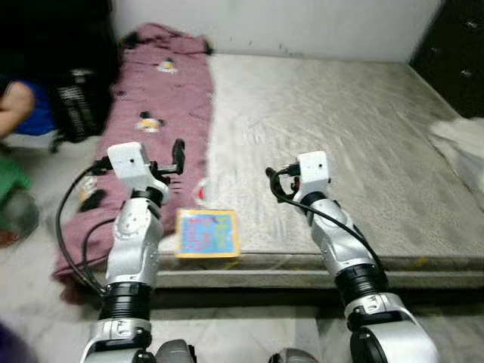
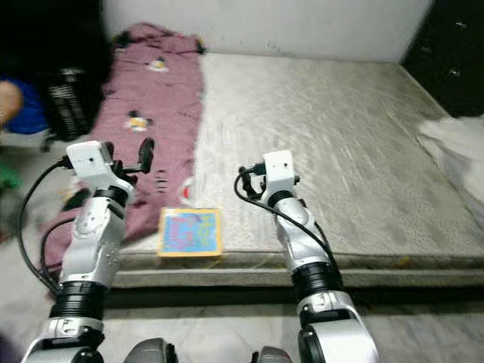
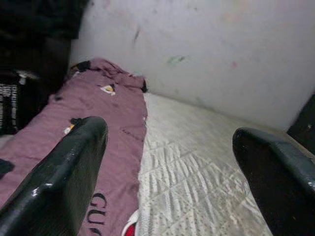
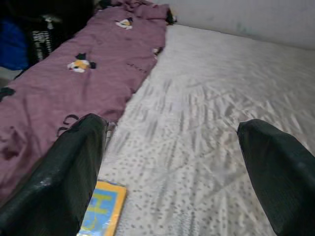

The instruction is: Clean up the room

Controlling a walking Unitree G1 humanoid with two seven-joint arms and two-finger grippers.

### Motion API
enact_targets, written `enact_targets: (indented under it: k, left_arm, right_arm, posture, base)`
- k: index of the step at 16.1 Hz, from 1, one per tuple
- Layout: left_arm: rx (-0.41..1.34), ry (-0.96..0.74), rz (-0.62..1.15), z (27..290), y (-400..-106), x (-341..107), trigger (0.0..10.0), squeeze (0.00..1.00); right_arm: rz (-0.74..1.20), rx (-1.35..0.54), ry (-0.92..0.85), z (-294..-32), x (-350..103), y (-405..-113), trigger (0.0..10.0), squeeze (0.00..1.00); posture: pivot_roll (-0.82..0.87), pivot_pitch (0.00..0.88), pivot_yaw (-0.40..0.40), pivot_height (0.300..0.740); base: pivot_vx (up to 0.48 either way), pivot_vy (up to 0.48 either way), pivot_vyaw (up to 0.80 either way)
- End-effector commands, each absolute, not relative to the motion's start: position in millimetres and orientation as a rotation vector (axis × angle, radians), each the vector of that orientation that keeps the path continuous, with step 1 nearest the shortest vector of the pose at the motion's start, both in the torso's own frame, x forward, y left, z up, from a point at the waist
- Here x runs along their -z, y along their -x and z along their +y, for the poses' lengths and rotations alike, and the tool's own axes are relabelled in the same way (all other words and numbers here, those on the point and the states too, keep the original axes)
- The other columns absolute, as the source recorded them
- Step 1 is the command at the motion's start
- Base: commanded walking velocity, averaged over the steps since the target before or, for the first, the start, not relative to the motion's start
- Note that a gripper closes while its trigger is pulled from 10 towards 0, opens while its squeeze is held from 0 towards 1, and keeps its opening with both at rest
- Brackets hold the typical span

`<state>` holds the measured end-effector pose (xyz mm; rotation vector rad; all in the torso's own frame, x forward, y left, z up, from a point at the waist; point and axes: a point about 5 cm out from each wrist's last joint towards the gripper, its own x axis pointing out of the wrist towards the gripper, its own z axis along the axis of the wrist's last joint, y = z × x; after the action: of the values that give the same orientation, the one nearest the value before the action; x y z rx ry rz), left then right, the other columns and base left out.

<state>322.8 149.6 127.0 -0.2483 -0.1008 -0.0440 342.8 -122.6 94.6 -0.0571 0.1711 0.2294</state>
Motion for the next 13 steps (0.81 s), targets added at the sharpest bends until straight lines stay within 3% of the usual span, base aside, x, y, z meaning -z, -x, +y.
enact_targets:
  k: [1, 10, 13]
  left_arm:
    - [0.087, 0.25, -0.124, 140.5, -323.3, -133.1, 10.0, 0.0]
    - [0.09, 0.251, -0.118, 140.9, -323.0, -132.4, 10.0, 0.0]
    - [0.08, 0.264, -0.098, 140.6, -324.3, -130.2, 10.0, 0.0]
  right_arm:
    - [0.163, -0.21, 0.062, -131.1, -98.5, -345.4, 10.0, 0.0]
    - [0.165, -0.212, 0.058, -130.6, -98.7, -345.7, 10.0, 0.0]
    - [0.166, -0.21, 0.055, -131.0, -98.7, -345.9, 10.0, 0.0]
  posture:
    - [-0.01, 0.0, -0.036, 0.74]
    - [-0.01, 0.0, -0.035, 0.74]
    - [-0.01, 0.0, -0.035, 0.74]
  base:
    - [0.352, 0.0, 0.0]
    - [0.289, 0.0, 0.0]
    - [0.0, 0.0, 0.0]
